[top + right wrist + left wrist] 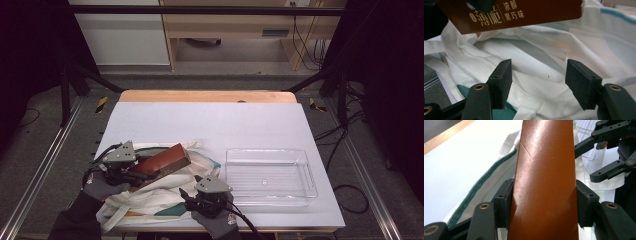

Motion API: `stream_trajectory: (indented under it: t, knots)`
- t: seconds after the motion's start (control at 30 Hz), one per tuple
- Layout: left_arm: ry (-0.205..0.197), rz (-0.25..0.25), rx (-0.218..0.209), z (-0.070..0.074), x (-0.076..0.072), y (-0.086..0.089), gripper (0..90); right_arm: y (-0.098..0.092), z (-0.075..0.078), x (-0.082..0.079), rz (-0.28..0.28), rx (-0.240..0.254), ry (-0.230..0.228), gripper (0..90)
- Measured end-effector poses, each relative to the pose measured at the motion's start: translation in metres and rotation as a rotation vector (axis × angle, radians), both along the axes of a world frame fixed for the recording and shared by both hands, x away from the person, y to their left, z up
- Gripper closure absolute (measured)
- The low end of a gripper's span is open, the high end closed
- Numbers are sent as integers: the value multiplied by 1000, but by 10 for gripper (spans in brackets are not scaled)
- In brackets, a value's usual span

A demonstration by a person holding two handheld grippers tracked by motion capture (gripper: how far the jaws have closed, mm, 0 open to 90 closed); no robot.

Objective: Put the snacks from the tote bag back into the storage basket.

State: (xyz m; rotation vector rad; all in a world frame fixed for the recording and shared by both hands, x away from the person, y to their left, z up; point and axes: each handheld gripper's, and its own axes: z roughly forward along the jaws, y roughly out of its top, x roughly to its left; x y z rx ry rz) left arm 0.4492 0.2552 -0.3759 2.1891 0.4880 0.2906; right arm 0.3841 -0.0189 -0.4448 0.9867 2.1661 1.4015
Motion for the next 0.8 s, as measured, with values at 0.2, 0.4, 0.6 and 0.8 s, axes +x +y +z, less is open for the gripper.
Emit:
stream_trajectory:
  t: [0.2, 0.4, 0.6, 0.8]
  knots:
    - [-10, 6, -24, 6, -2, 3, 419, -4, 12, 2, -12, 9, -26, 352]
    - [-22, 1, -40, 12, -5, -1, 419, -13, 21, 6, -38, 7, -42, 326]
    - [-37, -6, -50, 18, -8, -7, 420, -24, 28, 9, -65, 7, -53, 311]
    - [-40, -27, -51, 22, -11, -12, 421, -33, 33, 16, -74, 24, -41, 306]
